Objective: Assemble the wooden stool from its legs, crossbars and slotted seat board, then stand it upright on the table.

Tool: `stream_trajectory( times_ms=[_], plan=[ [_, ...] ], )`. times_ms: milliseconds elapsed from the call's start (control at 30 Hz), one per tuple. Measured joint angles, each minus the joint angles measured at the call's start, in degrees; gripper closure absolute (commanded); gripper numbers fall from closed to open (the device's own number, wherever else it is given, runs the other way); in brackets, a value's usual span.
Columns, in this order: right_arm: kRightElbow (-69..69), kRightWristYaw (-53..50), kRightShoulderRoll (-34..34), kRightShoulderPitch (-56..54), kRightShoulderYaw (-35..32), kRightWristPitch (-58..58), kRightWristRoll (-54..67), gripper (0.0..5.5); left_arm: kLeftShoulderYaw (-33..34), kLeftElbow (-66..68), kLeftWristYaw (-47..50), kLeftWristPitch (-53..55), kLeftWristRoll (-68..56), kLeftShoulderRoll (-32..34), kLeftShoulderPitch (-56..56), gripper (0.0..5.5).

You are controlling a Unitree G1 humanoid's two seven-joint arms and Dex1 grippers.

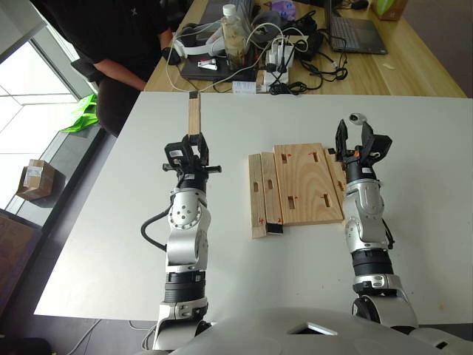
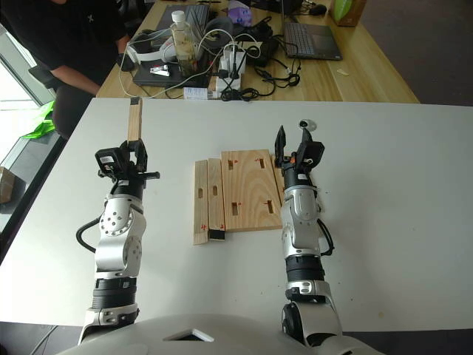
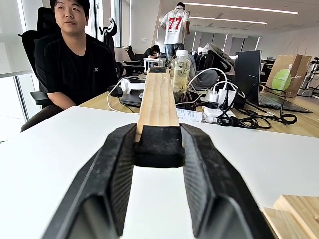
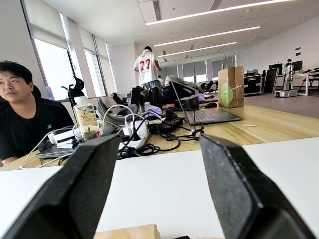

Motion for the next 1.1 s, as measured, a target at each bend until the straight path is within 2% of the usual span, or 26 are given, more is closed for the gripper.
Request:
stream_trajectory(
  times_ms=[1100],
  plan=[
    [-0.7,-0.12,0.94,0.32,1.09,1.8,-0.41,2.55,0.07,-1.09,-0.6,0.45,-0.02,0.24,0.05,4.21]
  ],
)
